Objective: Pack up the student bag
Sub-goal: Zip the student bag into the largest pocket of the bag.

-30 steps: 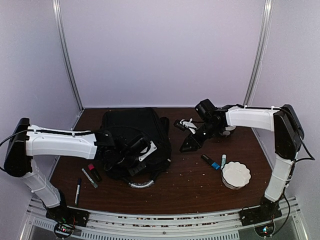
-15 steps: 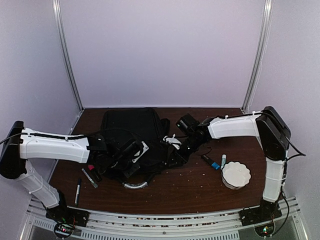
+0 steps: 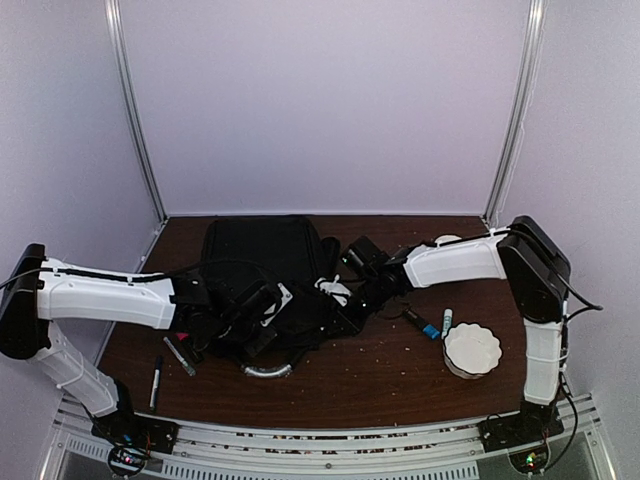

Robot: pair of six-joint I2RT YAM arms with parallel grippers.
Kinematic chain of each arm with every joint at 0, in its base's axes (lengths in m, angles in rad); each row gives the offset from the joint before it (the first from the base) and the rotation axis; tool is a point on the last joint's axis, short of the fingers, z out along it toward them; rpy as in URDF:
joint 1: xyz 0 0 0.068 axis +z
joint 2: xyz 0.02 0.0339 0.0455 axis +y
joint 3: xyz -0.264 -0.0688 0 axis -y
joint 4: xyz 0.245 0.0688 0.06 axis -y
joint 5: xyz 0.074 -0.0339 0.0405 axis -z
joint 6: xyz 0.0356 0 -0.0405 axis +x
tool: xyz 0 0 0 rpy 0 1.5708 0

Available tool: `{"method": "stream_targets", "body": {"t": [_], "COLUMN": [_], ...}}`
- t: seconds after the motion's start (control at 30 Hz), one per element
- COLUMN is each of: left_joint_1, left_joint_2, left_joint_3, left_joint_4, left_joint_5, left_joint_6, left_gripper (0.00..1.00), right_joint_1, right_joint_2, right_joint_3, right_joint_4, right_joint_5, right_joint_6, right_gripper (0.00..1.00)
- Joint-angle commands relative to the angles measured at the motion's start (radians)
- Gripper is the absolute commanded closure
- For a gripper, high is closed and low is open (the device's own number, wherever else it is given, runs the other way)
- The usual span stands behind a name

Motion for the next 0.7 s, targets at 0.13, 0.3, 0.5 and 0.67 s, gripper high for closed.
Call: {"method": "stream_targets", "body": {"t": [0.13,0.3,0.5,0.67], "left_joint_1": [0.012,0.012,0.017,0.017], "left_joint_2": [-0.053,-0.074,-0.092,-0.105], "left_joint_3": [-0.038,-0.046,-0.068,-0.08], "left_joint_4": [0.033,0.014,0.004,0.001], "left_joint_5": [-0.028,-0.044,-0.054,-0.054], "left_joint_6": [-0.025,-0.013,-0.007,-0.01], "left_gripper": [1.0,1.0,1.0,1.0], "right_joint_1": [-0.003,-0.026,-0.073,-0.122], "right_joint_2": [-0.092,-0.115,-0.095,-0.036], "right_joint_3": [-0.034,-0.044,-0.032,0.036], "right_joint_4": [0.043,-0.022,-0.088,-0.125], "right_joint_5": [0.064,0.1,0.124,0.169], "right_joint_6": [-0.006,0.009,0.02,0.079], "right_gripper": [0.97,1.0,1.0,1.0]}}
